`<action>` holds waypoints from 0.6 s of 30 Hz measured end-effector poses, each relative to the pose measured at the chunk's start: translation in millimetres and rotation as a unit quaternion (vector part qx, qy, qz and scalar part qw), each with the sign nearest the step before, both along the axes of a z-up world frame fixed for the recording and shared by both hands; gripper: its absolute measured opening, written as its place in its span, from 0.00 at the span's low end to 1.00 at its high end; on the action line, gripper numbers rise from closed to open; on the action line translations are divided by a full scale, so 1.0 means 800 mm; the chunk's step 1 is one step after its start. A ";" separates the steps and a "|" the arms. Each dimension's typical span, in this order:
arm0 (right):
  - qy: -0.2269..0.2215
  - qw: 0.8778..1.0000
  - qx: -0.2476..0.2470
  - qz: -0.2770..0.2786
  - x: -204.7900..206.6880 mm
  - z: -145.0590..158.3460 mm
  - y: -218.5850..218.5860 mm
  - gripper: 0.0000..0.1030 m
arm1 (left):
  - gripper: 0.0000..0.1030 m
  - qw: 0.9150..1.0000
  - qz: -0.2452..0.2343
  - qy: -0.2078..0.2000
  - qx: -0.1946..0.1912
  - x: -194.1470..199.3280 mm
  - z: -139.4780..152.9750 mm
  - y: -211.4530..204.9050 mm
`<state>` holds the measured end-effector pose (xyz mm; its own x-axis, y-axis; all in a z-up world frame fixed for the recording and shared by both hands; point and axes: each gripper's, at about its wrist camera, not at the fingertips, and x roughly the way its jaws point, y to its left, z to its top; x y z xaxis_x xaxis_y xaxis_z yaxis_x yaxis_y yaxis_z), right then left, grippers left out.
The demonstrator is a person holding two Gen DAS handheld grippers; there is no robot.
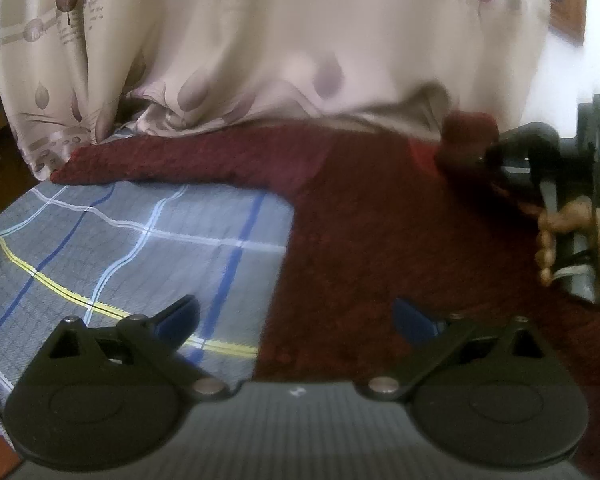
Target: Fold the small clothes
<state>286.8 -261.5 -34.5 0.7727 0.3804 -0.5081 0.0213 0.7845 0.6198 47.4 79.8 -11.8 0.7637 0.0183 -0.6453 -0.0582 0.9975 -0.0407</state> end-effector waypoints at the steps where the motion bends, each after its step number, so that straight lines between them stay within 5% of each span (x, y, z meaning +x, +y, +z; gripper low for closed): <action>1: -0.001 1.000 -0.013 0.006 0.002 0.000 0.007 0.13 | 1.00 1.000 0.000 0.001 0.000 0.000 -0.001 0.001; 6: -0.003 0.998 -0.053 0.037 0.002 -0.001 0.030 0.23 | 1.00 1.000 0.007 0.006 -0.013 0.006 -0.002 0.015; 12: -0.017 0.994 -0.080 0.076 0.000 0.003 0.056 0.55 | 1.00 1.000 0.012 0.007 -0.027 0.019 0.002 0.038; 18: -0.003 0.991 -0.040 0.124 0.008 -0.004 0.072 0.66 | 1.00 0.999 0.029 0.014 -0.033 0.039 -0.001 0.065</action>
